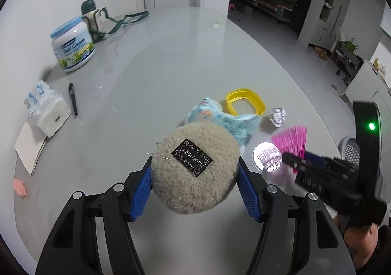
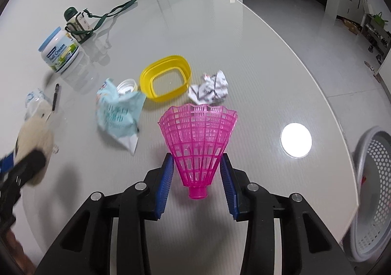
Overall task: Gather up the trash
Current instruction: 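Carry the ball and shuttlecock over the wastebasket and open both tools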
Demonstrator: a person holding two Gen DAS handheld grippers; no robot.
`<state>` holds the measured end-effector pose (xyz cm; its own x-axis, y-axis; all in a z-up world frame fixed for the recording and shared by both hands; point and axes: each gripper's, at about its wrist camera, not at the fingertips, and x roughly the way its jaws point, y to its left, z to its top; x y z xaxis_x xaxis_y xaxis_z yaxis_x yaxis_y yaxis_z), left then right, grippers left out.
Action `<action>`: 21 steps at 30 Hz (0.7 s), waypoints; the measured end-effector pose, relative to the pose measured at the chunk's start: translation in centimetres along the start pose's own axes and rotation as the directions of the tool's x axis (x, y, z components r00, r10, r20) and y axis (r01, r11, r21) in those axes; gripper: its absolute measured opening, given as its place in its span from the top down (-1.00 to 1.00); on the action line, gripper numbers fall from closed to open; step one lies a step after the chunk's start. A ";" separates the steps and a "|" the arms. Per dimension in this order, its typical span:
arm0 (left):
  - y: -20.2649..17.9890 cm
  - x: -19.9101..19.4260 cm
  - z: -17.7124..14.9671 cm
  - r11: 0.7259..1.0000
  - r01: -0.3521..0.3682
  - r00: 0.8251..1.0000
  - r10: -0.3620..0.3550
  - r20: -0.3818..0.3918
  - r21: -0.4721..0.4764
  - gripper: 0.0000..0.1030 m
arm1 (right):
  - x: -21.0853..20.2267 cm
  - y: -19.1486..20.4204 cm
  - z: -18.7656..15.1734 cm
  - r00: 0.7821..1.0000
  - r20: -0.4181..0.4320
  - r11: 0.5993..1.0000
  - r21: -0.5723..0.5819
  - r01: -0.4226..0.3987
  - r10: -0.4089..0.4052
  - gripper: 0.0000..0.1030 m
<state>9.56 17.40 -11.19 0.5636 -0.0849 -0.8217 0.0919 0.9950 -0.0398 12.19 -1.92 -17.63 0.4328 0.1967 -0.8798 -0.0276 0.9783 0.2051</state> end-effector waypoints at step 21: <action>-15.9 -4.6 2.6 0.974 0.160 0.983 -0.172 0.067 0.161 -0.21 | -14.9 -14.7 -3.6 0.986 0.136 0.985 0.157 0.074 -0.096 0.26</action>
<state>7.59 1.81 -5.26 0.5933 -0.2584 -0.7624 0.3116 0.9470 -0.0785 2.90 -18.99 -9.04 0.5520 0.0911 -0.8289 0.1462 0.9680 0.2038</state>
